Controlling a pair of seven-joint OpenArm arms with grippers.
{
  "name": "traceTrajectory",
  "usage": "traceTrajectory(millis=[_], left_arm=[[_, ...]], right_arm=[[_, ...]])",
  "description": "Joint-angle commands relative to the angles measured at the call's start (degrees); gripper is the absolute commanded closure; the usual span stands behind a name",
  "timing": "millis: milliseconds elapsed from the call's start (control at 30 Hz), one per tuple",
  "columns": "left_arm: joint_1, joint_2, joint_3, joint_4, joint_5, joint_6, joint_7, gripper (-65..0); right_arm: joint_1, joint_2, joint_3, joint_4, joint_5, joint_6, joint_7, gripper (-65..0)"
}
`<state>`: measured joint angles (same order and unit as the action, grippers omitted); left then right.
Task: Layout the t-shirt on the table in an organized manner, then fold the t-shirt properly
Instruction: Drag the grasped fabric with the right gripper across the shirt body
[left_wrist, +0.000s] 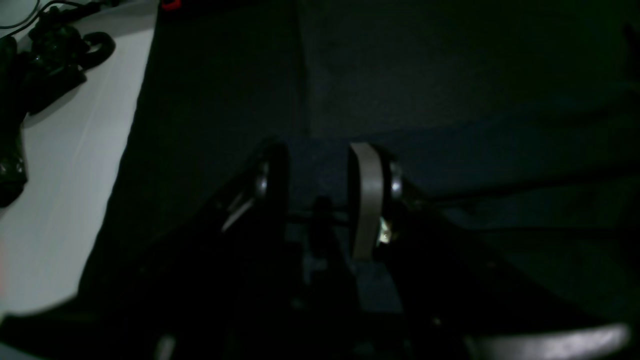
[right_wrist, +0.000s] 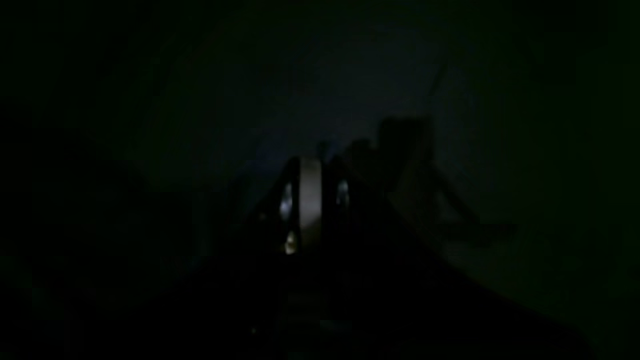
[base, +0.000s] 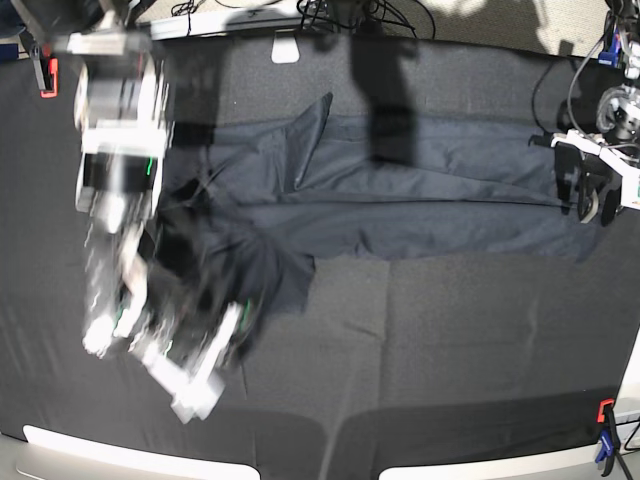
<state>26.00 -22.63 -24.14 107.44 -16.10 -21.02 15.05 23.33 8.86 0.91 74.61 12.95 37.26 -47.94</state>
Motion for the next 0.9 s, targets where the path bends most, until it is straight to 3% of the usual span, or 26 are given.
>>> traceTrajectory(millis=[0, 200, 433, 633, 867], left_arm=[[-0.28, -0.87, -0.52, 0.90, -0.46, 0.39, -1.40, -17.4], [-0.28, -0.87, -0.52, 0.90, -0.46, 0.37, -1.40, -17.4], [-0.28, -0.87, -0.52, 0.90, -0.44, 0.37, -1.40, -17.4], [-0.31, -0.85, -0.52, 0.90, -0.46, 0.37, -1.42, -17.4], [-0.28, -0.85, -0.52, 0.90, -0.46, 0.39, -1.42, -17.4]], right_arm=[[-0.04, 0.28, -0.83, 3.80, 1.01, 0.26, 1.40, -0.2], [-13.33, 0.04, -3.93, 19.26, 1.51, 0.04, 1.42, -0.2], [-26.12, -0.79, -3.93, 33.59, 6.27, 0.22, 1.14, -0.2], [-34.75, -0.79, -3.93, 37.97, 7.72, 0.35, 1.25, -0.2], [-37.81, -0.79, -4.79, 38.12, 10.23, 0.92, 1.46, -0.2]])
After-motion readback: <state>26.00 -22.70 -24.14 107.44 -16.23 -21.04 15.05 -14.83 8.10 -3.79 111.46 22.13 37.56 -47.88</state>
